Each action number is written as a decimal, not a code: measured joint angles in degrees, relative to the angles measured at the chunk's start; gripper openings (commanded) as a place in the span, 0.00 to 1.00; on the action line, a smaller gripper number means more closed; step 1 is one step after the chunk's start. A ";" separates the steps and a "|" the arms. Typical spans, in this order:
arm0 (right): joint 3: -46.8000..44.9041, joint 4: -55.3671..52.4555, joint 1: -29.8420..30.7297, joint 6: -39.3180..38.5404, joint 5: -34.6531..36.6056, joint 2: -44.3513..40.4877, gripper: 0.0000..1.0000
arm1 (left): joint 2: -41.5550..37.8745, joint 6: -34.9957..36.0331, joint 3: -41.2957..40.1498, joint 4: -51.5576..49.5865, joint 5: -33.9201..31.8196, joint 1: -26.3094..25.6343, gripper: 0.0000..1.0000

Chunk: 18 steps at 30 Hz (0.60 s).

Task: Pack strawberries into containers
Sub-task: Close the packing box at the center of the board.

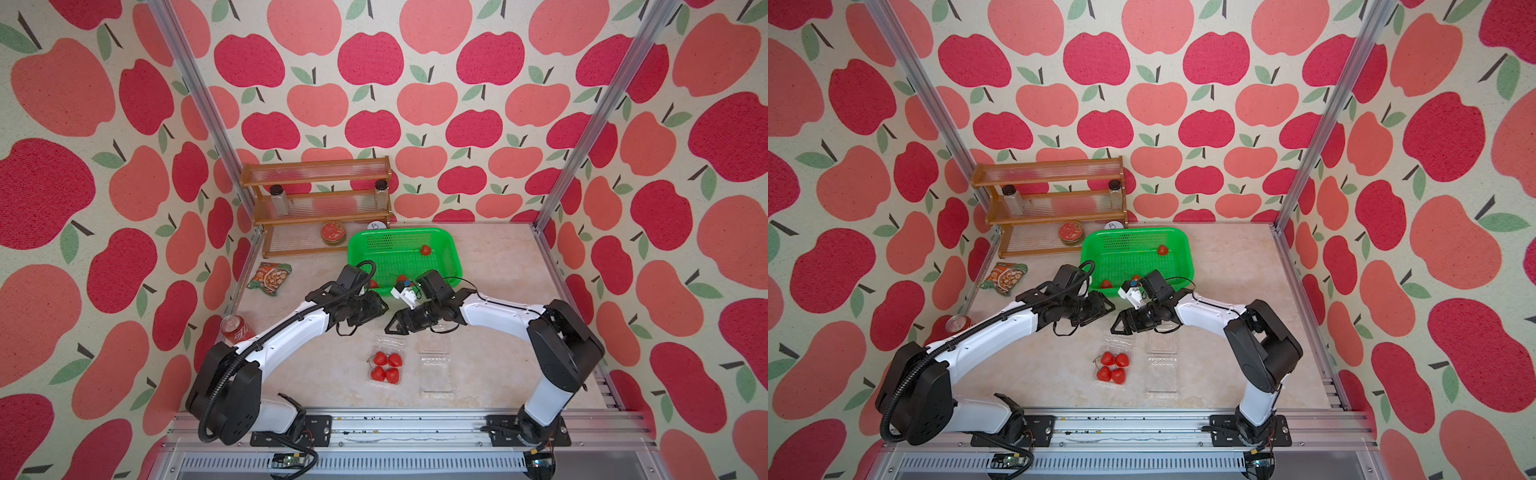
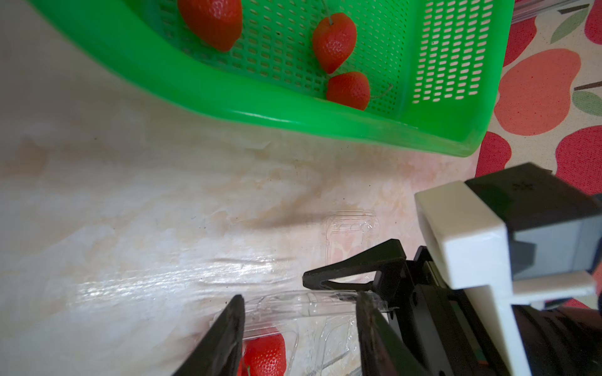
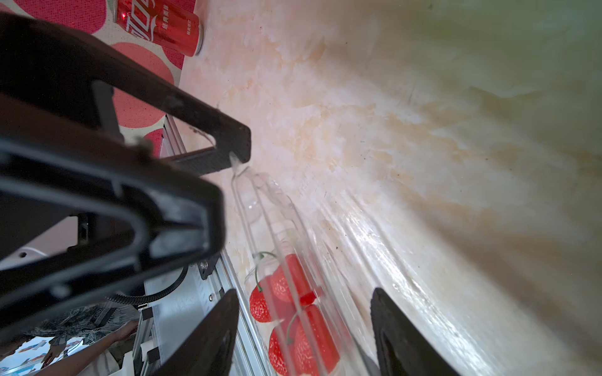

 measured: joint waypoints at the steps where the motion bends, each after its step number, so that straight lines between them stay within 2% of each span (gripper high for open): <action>1: -0.02 -0.02 0.00 -0.04 -0.07 -0.33 0.67 | -0.76 0.00 0.00 -0.48 0.00 0.13 0.54; 10: -0.02 -0.50 0.11 -1.31 -0.37 -4.00 0.67 | -8.83 -0.63 -0.31 -5.16 -1.31 0.48 0.54; 18: -0.02 -1.97 1.49 -2.27 -1.11 -6.64 0.68 | -15.52 -3.58 -4.48 -10.10 -2.62 0.63 0.54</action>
